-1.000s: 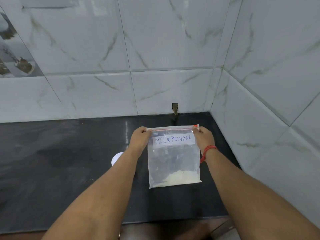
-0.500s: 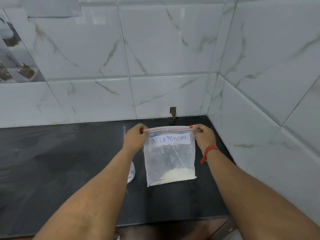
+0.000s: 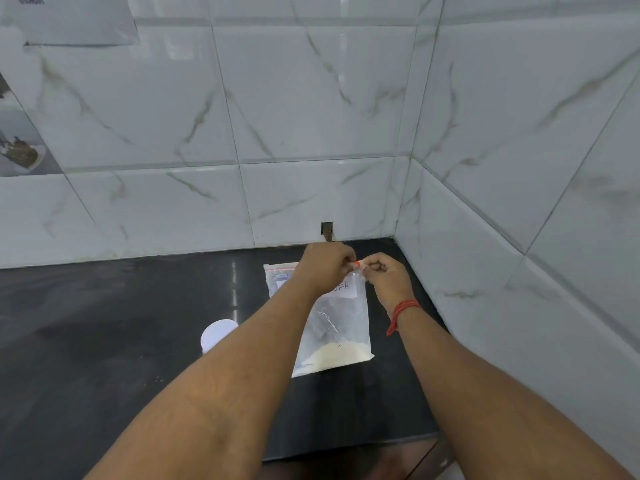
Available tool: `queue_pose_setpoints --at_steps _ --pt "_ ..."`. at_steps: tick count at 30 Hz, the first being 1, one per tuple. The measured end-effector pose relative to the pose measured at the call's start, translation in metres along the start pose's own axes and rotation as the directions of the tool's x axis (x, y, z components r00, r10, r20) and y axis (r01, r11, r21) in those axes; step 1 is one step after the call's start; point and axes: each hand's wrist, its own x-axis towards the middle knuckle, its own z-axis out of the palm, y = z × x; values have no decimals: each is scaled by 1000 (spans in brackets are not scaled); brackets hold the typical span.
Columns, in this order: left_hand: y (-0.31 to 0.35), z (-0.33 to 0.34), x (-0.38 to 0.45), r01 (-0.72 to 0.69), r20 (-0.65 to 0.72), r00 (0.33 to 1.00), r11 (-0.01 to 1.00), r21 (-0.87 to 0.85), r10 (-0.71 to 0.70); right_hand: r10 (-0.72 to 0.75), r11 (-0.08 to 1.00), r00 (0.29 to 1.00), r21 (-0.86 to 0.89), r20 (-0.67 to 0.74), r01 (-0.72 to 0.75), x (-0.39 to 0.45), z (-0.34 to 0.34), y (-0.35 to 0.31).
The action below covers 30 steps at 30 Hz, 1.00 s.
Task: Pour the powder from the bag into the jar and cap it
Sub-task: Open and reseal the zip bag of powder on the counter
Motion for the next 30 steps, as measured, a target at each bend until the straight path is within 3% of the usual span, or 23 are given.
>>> queue_pose_setpoints --at_steps 8,19,30 --pt "5 8 9 -60 9 998 998 23 60 14 1000 1000 1 -9 -14 -6 -7 -1" --pt "-20 -3 3 37 1 999 997 73 -37 14 994 999 -103 -41 -18 2 -10 -12" --pt "-65 -23 -20 127 -22 992 988 86 -126 22 996 996 -84 -90 -30 7 -2 -18"
